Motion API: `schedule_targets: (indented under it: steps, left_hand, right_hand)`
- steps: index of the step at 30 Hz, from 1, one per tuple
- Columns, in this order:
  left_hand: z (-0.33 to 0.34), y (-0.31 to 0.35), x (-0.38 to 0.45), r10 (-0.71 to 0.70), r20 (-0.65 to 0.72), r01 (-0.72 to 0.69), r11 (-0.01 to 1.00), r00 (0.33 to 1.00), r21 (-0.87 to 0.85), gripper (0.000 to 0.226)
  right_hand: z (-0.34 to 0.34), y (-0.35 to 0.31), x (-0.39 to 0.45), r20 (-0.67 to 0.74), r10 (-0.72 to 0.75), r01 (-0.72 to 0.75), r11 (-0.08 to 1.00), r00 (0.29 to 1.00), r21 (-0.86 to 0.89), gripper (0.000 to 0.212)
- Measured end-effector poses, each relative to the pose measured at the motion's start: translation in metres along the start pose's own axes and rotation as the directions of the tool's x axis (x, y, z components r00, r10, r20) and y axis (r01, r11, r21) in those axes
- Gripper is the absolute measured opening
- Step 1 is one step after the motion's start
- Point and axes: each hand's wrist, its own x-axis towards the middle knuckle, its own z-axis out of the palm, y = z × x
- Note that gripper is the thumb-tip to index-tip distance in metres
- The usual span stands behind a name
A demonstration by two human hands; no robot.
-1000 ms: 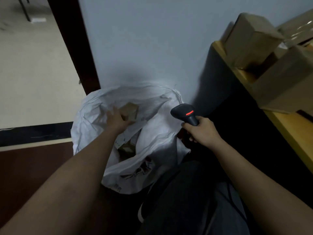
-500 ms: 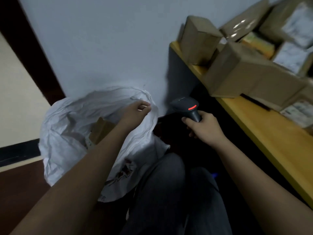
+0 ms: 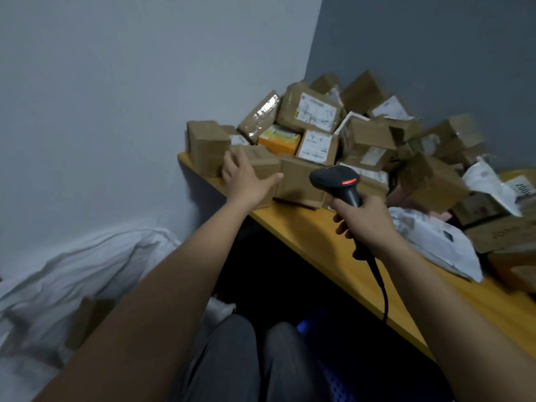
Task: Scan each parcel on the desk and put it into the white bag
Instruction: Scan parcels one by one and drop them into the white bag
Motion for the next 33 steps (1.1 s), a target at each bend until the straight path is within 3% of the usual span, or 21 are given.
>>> schedule_targets:
  steps: [3,7,11,15,18,21,25,29,33]
  left_hand:
    - [0.002,0.009,0.023,-0.042,-0.072,0.054,0.984,0.996,0.170,0.104]
    - [0.011,0.024,0.041,-0.022,-0.040,0.039,0.850,0.999,0.526,0.104]
    - [0.017,0.039,0.055,-0.166,0.009,0.130,0.806,0.986,0.578,0.123]
    - [0.016,0.042,0.054,-0.143,-0.024,0.130,0.804,0.989,0.580,0.107]
    - [0.004,0.034,0.034,-0.065,-0.039,0.076,0.867,0.997,0.493,0.101]
    - [-0.011,0.023,0.002,0.093,-0.110,-0.057,0.953,0.989,0.297,0.089]
    - [-0.021,0.019,-0.032,0.218,-0.225,-0.211,0.976,0.950,0.054,0.078]
    - [-0.009,0.032,-0.046,0.204,-0.246,-0.243,0.960,0.947,-0.137,0.069]
    - [0.002,0.024,-0.049,0.128,-0.179,-0.172,0.951,0.975,-0.256,0.066]
  right_hand:
    - [-0.013,-0.001,0.010,-0.034,-0.027,0.026,0.999,0.999,-0.027,0.021]
    - [-0.018,-0.003,0.028,-0.048,-0.060,0.059,0.998,0.997,-0.033,0.019]
    - [-0.015,-0.002,0.042,-0.029,-0.050,0.050,0.999,0.998,0.000,0.015]
    - [-0.016,0.001,0.045,-0.017,-0.047,0.047,0.999,0.999,0.011,0.012]
    - [-0.025,0.004,0.038,-0.026,-0.053,0.054,0.998,0.998,0.029,0.016]
    - [-0.037,0.010,0.026,-0.050,-0.034,0.038,0.996,0.998,0.083,0.018]
    - [-0.050,0.018,0.009,-0.051,0.013,-0.003,0.980,0.999,0.199,0.019]
    - [-0.051,0.025,-0.001,-0.013,0.094,-0.086,0.952,0.995,0.293,0.018]
    - [-0.051,0.029,-0.005,-0.058,0.156,-0.119,0.905,0.986,0.409,0.016]
